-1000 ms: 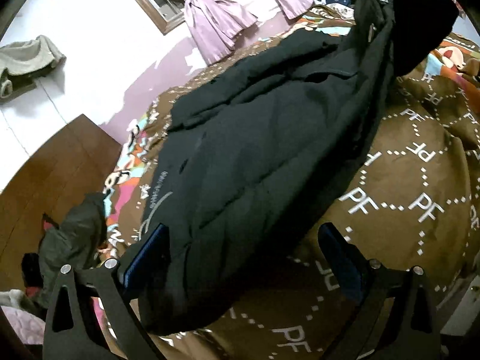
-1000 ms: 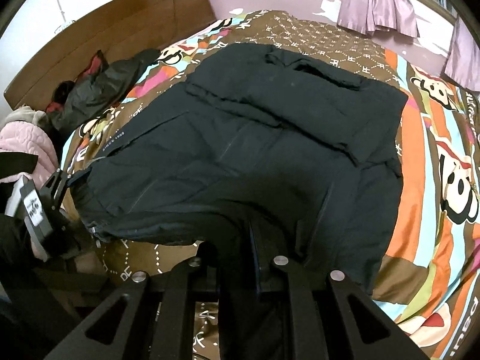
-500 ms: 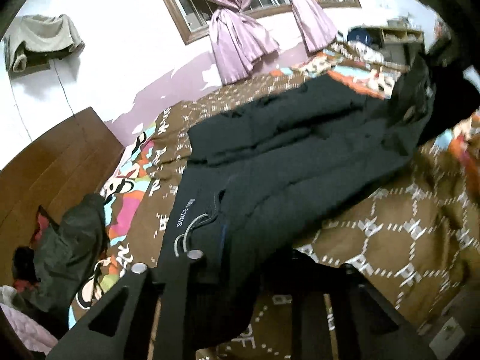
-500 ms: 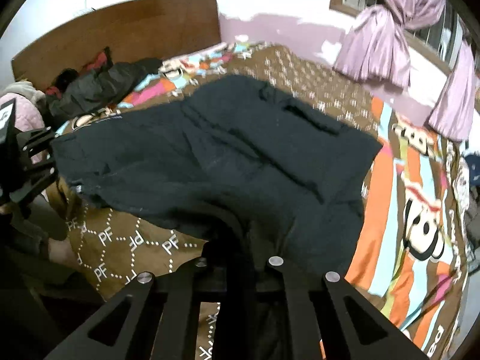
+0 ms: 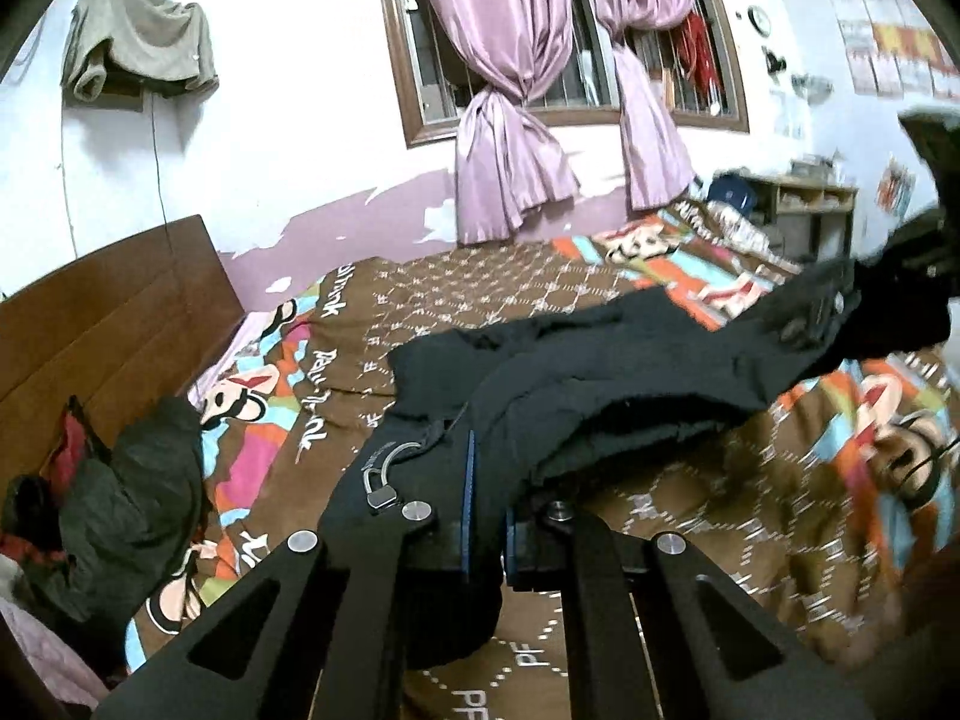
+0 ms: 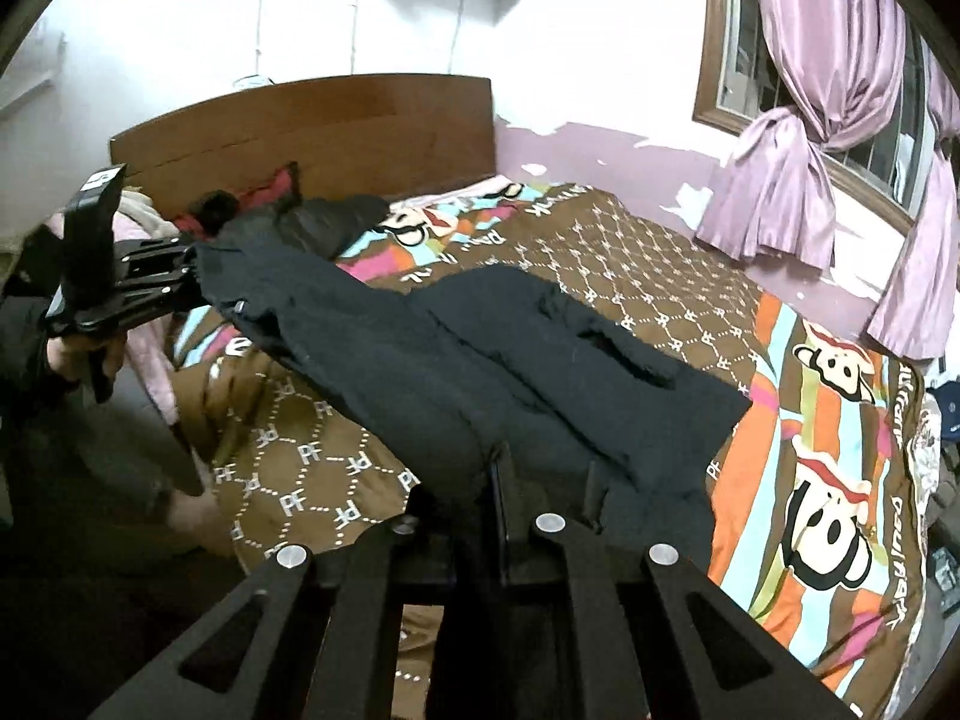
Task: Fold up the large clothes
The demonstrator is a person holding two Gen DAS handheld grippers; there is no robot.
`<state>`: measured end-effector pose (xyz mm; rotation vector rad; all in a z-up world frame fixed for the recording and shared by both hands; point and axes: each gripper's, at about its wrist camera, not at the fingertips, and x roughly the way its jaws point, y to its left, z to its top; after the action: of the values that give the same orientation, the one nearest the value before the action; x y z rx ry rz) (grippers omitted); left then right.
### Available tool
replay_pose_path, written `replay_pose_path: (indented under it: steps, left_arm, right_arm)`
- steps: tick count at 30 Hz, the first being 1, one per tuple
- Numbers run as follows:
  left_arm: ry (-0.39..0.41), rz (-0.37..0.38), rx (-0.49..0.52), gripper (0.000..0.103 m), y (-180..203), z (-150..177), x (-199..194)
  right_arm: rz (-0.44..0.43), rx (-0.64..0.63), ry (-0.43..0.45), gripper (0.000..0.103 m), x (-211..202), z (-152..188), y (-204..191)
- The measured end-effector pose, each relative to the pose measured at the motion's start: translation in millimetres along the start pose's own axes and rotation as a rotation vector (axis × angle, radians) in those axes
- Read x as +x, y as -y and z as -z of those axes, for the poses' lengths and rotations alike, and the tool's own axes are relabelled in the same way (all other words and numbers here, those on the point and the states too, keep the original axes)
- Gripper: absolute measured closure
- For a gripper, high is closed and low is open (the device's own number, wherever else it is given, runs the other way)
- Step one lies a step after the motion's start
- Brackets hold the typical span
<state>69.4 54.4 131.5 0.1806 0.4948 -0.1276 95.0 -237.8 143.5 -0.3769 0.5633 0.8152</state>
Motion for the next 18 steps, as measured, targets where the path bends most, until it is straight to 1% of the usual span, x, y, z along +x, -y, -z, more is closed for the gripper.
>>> replay_pose_path:
  steps: [3,5,8,12,14,16,18]
  left_arm:
    - [-0.005,0.023,0.023,0.098,-0.4,-8.8,-21.8]
    - [-0.017,0.035,0.054,0.098,1.6,-14.5,-35.5]
    - [-0.046,0.056,0.067,0.098,2.2,-20.7,-38.1]
    - [-0.085,0.08,0.05,0.098,-0.9,-32.8,-18.1]
    - [-0.094,0.083,0.049,0.098,-2.8,-43.1,-5.4]
    - [-0.09,0.071,0.062,0.097,-5.8,-55.3,10.9]
    - [-0.068,0.033,0.105,0.097,-5.9,-67.7,31.4]
  right_arm:
    - [0.019,-0.031,0.008,0.096,-11.1,-4.3,-10.4]
    - [0.041,-0.029,0.006,0.096,-9.3,-8.3,-9.2]
    - [0.081,-0.002,-0.001,0.096,2.0,-16.6,1.1]
    - [0.17,-0.004,-0.023,0.095,22.4,-33.8,20.1]
    - [0.197,0.002,-0.024,0.095,32.5,-43.2,35.4]
    - [0.225,0.016,-0.018,0.095,46.1,-56.4,57.7]
    - [0.26,0.013,-0.019,0.095,60.7,-69.0,77.2]
